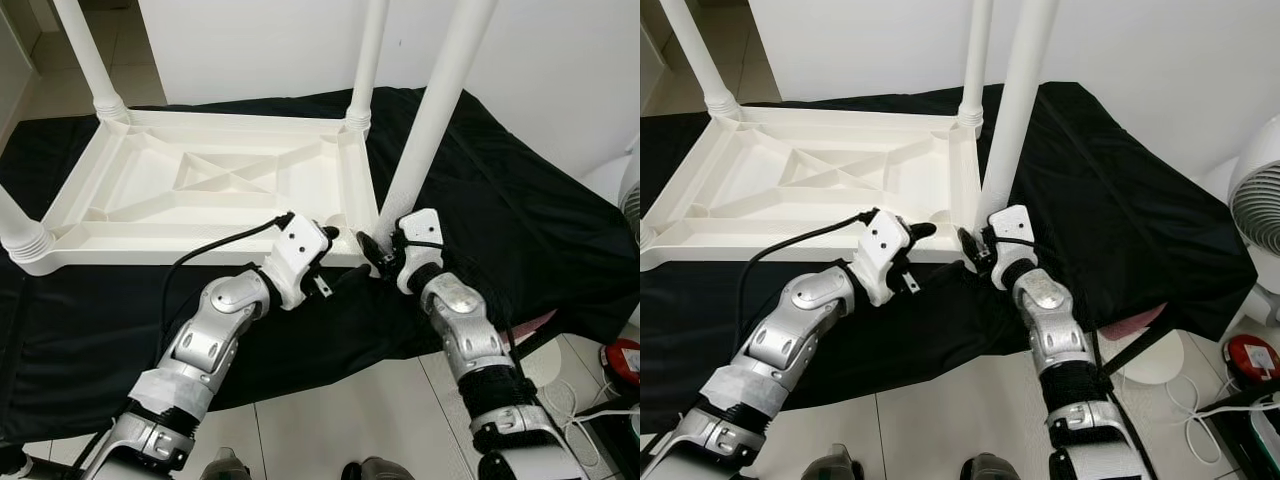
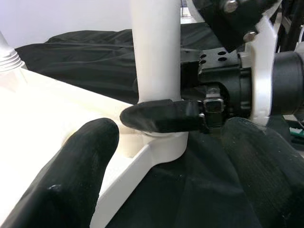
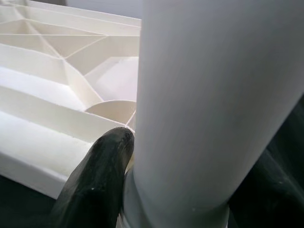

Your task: Building children table

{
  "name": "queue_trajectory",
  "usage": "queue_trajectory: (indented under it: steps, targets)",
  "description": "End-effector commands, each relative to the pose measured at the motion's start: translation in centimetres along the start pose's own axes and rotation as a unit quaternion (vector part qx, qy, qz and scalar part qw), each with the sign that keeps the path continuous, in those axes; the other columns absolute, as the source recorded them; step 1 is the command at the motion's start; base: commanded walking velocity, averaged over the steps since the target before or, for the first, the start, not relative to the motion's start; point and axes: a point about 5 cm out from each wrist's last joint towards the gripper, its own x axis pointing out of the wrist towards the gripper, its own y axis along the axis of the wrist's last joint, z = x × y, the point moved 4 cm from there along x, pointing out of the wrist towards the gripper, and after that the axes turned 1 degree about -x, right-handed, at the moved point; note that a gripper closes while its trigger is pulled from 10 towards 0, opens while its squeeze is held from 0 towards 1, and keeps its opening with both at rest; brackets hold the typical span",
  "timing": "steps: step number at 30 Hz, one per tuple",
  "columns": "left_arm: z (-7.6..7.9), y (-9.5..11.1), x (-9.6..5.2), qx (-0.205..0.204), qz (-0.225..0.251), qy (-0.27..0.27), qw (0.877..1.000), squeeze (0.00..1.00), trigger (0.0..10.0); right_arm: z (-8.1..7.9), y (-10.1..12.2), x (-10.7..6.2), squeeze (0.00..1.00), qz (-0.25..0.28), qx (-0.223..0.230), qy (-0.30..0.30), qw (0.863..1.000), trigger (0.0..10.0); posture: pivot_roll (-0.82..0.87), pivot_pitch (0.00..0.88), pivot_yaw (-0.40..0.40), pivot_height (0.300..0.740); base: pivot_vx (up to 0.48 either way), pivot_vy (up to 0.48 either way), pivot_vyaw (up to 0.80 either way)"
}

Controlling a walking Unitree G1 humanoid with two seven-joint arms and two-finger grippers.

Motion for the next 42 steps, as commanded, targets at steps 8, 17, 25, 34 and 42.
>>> queue_trajectory:
  steps: [8, 17, 25, 34, 42]
  targets:
    - [0.3, -0.3, -0.2, 0.003, -0.005, -0.005, 1.0, 0.0, 10.0, 0.6, 1.2, -0.2, 0.0, 0.012, 0.065, -0.159, 0.985, 10.0, 0.02, 0.0, -0.036, 0.74, 0.0, 0.0, 0.0]
    - [0.6, -0.6, -0.4, 0.002, -0.008, -0.011, 1.0, 0.0, 10.0, -1.0, 1.8, -0.7, 1.0, 0.022, 0.078, -0.126, 0.989, 10.0, 0.02, 0.0, -0.03, 0.74, 0.0, 0.0, 0.0]
    - [0.7, -0.6, -0.3, 0.001, -0.008, -0.012, 1.0, 0.0, 10.0, 0.5, 2.0, -1.5, 1.0, 0.041, 0.056, -0.138, 0.988, 10.0, 0.02, 0.0, -0.032, 0.74, 0.0, 0.0, 0.0]
    - [0.5, -0.8, -0.6, 0.003, -0.012, -0.009, 1.0, 0.0, 10.0, 1.8, -0.1, -3.5, 0.0, 0.029, 0.013, -0.039, 0.999, 10.0, 0.01, 0.0, -0.03, 0.74, 0.0, 0.0, 0.0]
    - [0.5, -0.7, -0.3, 0.005, -0.011, -0.009, 1.0, 0.0, 10.0, 3.4, -0.5, -3.0, 0.0, 0.013, -0.03, 0.017, 0.999, 10.0, 0.0, 0.0, -0.032, 0.74, 0.0, 0.0, 0.0]
